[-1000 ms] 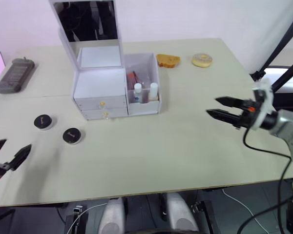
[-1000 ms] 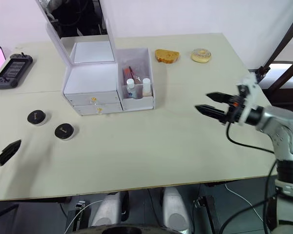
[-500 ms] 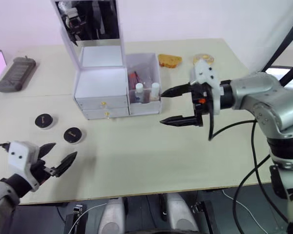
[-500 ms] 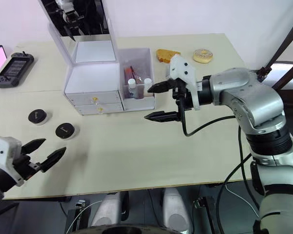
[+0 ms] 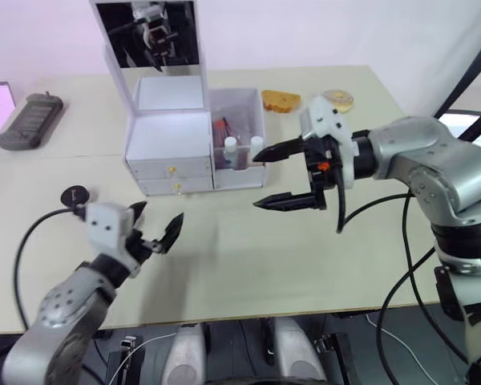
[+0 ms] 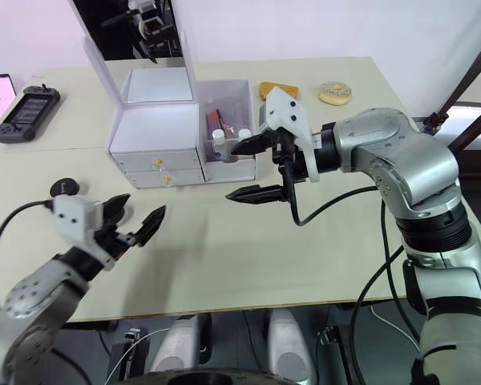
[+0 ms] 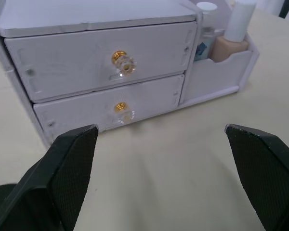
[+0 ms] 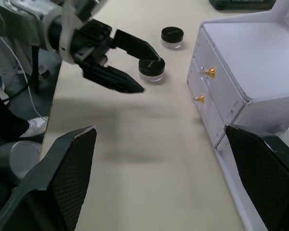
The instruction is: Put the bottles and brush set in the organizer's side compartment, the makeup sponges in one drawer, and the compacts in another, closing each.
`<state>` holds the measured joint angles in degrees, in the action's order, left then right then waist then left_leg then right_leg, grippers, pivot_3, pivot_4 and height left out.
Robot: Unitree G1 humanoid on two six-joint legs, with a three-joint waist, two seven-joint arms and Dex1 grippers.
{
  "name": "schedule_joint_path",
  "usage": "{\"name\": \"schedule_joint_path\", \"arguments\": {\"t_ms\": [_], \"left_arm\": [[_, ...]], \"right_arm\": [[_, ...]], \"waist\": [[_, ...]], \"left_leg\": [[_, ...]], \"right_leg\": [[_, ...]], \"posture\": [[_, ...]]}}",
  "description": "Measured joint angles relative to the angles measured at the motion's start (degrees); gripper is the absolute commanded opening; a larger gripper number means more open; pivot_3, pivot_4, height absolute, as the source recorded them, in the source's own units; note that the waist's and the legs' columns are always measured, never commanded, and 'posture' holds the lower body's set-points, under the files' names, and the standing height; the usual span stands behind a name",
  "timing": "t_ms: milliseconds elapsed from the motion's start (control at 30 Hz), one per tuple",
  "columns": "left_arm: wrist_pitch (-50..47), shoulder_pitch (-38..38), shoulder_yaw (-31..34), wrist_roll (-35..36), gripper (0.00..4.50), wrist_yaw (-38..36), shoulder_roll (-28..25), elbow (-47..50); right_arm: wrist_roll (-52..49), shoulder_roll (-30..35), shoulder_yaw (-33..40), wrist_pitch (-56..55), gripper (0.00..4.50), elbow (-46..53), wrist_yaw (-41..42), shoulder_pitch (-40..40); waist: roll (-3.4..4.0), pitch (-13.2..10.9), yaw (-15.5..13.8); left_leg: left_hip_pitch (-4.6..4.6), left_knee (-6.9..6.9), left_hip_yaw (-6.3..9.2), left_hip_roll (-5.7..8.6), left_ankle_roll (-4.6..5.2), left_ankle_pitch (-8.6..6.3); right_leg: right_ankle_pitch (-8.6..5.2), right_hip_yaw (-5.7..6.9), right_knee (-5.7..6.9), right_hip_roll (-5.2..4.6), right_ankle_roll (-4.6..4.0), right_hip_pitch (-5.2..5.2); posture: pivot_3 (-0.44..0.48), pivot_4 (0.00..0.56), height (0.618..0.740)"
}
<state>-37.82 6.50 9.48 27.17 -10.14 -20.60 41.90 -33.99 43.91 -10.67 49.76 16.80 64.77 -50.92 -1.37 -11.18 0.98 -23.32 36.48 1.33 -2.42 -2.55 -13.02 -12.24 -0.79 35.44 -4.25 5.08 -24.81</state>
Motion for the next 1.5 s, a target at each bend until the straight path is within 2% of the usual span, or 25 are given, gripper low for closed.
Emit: {"name": "schedule_joint_path", "arguments": {"t_ms": [133, 233, 300, 533, 833, 933, 1033, 1067, 1467, 1500], "left_arm": [[3.4, -3.4, -3.3, -5.7, 4.45, 2.8, 2.6, -7.4], [7.4, -6.1, -5.0, -9.5, 3.65, 4.0, 5.4, -14.3], [10.1, -7.5, -6.2, -11.8, 2.75, 4.2, 6.6, -18.0], [15.5, -10.4, -9.2, -15.7, 2.75, 4.4, 10.1, -24.5], [19.3, -13.8, -9.3, -18.6, 2.75, 5.7, 13.9, -28.6], [19.5, -14.0, -9.2, -19.1, 1.88, 5.7, 14.2, -29.0], [20.1, -14.1, -8.8, -19.5, 0.33, 5.8, 14.5, -29.5], [20.8, -14.4, -8.7, -19.5, 0.01, 5.7, 14.7, -29.4], [18.8, -11.1, -9.3, -20.3, 0.01, 4.7, 15.1, -25.2], [18.3, -11.1, -9.4, -20.3, 0.26, 4.7, 15.2, -25.2]], "right_arm": [[-0.1, 0.8, 0.3, 1.2, 4.5, 1.6, -0.4, 0.2], [-0.4, 2.0, 0.6, 2.1, 4.5, 2.8, -0.7, 0.2], [-0.7, 2.4, 1.2, 2.7, 4.5, 3.4, -0.9, 0.2], [-1.2, 3.9, 2.2, 4.0, 4.5, 4.3, -1.2, 0.2], [-1.3, 4.6, 2.3, 4.7, 4.5, 5.0, -1.4, 0.2], [-1.3, 4.6, 2.3, 4.7, 4.5, 5.3, -1.4, 0.2], [-1.2, 4.7, 2.3, 4.6, 4.5, 5.3, -1.4, 0.2], [-1.1, 4.7, 2.3, 4.5, 4.5, 5.3, -1.4, 0.2], [-1.0, 4.7, 2.3, 3.6, 4.5, 5.3, -1.4, 0.2], [-1.0, 4.7, 2.3, 3.5, 4.5, 5.3, -1.4, 0.2]], "waist": [[0.01, 0.0, -0.2], [0.0, 0.0, -0.4], [0.0, 0.0, -0.4], [0.0, 0.0, -0.2], [0.0, 0.0, -0.4], [0.0, 0.0, -0.4], [0.0, 0.0, -0.4], [0.03, 0.0, -0.5], [0.03, 0.0, -0.5], [0.03, 0.0, -0.5]], "left_leg": [[-0.05, 0.03, 0.06, -0.05, 0.0, 0.0], [-0.07, 0.03, 0.1, -0.07, 0.0, 0.0], [-0.07, 0.03, 0.1, -0.07, 0.0, 0.0], [-0.06, 0.02, 0.11, -0.1, 0.0, 0.0], [-0.08, 0.06, 0.15, -0.12, 0.0, 0.0], [-0.08, 0.06, 0.19, -0.13, 0.0, 0.0], [-0.08, 0.07, 0.2, -0.15, 0.0, 0.0], [-0.06, 0.09, 0.22, -0.15, 0.0, 0.0], [-0.08, 0.19, 0.29, -0.21, 0.0, -0.01], [-0.09, 0.22, 0.29, -0.21, 0.0, -0.01]], "right_leg": [[0.0, -0.05, -0.03, 0.11, -0.01, 0.02], [0.0, -0.04, -0.04, 0.15, -0.02, 0.02], [0.0, -0.05, -0.04, 0.15, -0.02, 0.02], [0.0, -0.05, -0.04, 0.18, -0.02, 0.02], [0.01, -0.05, -0.04, 0.23, -0.02, 0.04], [0.02, -0.05, -0.03, 0.28, -0.03, 0.04], [0.02, -0.05, -0.03, 0.3, -0.03, 0.05], [0.02, -0.05, -0.03, 0.31, -0.03, 0.1], [0.01, -0.06, -0.05, 0.41, -0.03, 0.15], [0.01, -0.06, -0.05, 0.42, -0.03, 0.15]], "posture": [[0.0, 0.15, 0.74], [0.0, 0.15, 0.74], [0.0, 0.15, 0.74], [0.0, 0.15, 0.74], [0.0, 0.15, 0.74], [0.0, 0.15, 0.74], [0.0, 0.15, 0.74], [0.0, 0.15, 0.74], [0.0, 0.15, 0.74], [0.0, 0.15, 0.74]]}}
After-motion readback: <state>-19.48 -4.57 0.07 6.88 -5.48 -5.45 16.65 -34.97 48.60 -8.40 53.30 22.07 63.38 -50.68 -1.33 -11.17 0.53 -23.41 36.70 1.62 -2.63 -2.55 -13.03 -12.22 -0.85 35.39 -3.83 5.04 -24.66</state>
